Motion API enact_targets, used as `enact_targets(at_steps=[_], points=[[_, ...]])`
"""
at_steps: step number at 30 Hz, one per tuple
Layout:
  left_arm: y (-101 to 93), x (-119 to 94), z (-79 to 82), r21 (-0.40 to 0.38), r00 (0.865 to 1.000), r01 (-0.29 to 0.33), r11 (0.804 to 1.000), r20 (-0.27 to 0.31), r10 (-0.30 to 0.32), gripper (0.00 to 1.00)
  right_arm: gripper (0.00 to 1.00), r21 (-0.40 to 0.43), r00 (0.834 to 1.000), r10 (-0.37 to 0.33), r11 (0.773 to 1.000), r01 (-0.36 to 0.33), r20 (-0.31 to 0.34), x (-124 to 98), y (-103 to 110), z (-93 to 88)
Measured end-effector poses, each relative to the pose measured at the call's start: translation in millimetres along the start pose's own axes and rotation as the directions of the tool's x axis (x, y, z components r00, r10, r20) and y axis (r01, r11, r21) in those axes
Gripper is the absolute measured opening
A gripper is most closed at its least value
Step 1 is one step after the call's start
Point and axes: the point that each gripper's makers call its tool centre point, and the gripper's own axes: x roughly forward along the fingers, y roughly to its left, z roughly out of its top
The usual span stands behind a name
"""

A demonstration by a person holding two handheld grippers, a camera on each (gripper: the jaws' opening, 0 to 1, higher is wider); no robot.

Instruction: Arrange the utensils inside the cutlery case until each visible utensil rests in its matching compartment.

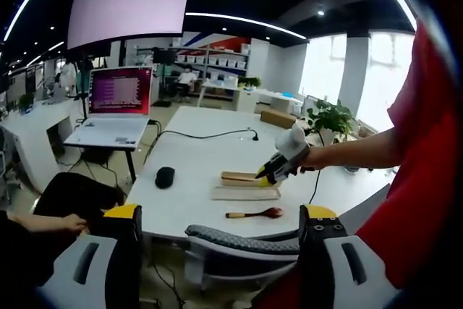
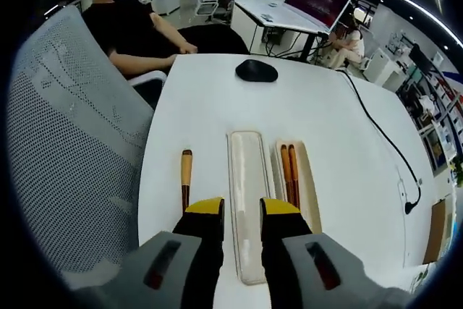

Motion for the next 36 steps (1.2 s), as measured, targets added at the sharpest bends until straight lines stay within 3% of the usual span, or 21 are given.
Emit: enact_targets(at_steps=[5, 16, 21, 26, 32, 36], points=[[-0.5, 0, -0.1, 0.004, 1.0, 0.002, 1.0, 0.001, -0.002, 0.91, 0.2, 0.017, 1.0, 0.029, 0.999, -0.029, -0.001, 5, 15, 1.0], [11.7, -7, 2.5, -0.002, 0.999, -0.03, 1.0, 0.014, 0.03, 0.9, 0.22, 0.053, 0.999, 0.041, 0.998, -0.04, -0.003, 13, 28, -1.5], [13.0, -6, -3.7, -0.021, 1.0, -0.022, 1.0, 0.002, 0.022, 0.9, 0.21, 0.047, 0.998, 0.055, 0.997, -0.054, -0.013, 18, 38, -7.6], [16.8, -10, 4.1, 0.002, 0.999, -0.034, 0.999, 0.021, 0.034, 0.9, 0.22, 0.034, 0.998, 0.065, 0.997, -0.065, -0.002, 19, 46, -4.6], [15.9, -8, -1.7, -0.019, 1.0, -0.024, 1.0, 0.009, 0.024, 0.9, 0.24, 0.002, 0.995, 0.091, 0.996, -0.091, -0.047, 23, 55, -17.5], [16.3, -9, 7.5, -0.058, 0.998, -0.012, 0.998, 0.055, 0.015, 0.93, 0.25, 0.005, 0.994, 0.099, 0.995, -0.099, -0.047, 26, 57, -16.8]])
